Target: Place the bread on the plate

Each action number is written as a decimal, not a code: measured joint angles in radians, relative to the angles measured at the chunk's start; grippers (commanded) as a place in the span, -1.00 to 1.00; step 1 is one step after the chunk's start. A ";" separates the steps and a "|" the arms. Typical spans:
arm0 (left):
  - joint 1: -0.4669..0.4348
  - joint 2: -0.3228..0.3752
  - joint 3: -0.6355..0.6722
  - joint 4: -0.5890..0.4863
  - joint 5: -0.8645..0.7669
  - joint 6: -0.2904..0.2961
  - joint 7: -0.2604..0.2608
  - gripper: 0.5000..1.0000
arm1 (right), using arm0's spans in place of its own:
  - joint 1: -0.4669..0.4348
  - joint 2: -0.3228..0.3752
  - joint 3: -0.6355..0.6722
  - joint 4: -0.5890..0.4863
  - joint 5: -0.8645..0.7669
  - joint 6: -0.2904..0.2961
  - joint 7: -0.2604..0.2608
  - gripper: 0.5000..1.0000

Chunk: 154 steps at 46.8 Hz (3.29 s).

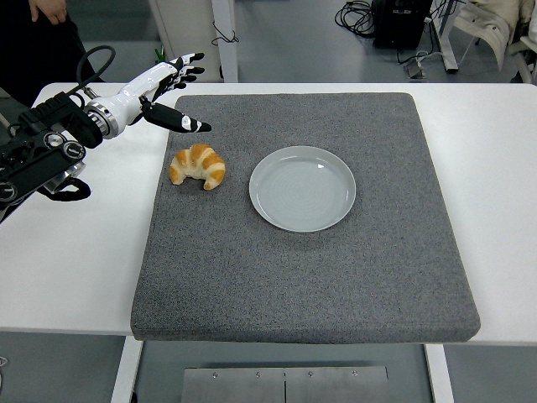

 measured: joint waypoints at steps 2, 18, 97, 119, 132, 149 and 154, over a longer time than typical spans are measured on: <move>0.000 0.002 0.000 -0.018 0.038 0.000 0.017 0.85 | 0.000 0.000 0.000 0.000 0.000 0.000 0.000 1.00; -0.004 0.005 -0.001 -0.047 0.222 0.002 0.026 0.82 | 0.000 0.000 0.000 0.000 0.000 0.000 0.000 1.00; -0.012 -0.024 0.214 0.089 0.520 0.074 -0.115 0.85 | 0.000 0.000 0.000 0.000 0.000 0.000 0.000 1.00; -0.013 -0.101 0.216 0.206 0.507 0.083 -0.176 0.84 | 0.000 0.000 0.000 0.000 0.000 0.000 0.000 1.00; -0.011 -0.129 0.243 0.233 0.501 0.099 -0.177 0.34 | 0.000 0.000 0.000 0.000 0.000 0.000 0.000 1.00; -0.011 -0.142 0.267 0.246 0.497 0.100 -0.187 -0.06 | 0.000 0.000 0.000 0.000 0.000 0.000 0.000 1.00; -0.011 -0.141 0.267 0.245 0.485 0.100 -0.188 -0.21 | 0.000 0.000 0.000 0.000 0.000 0.000 0.000 1.00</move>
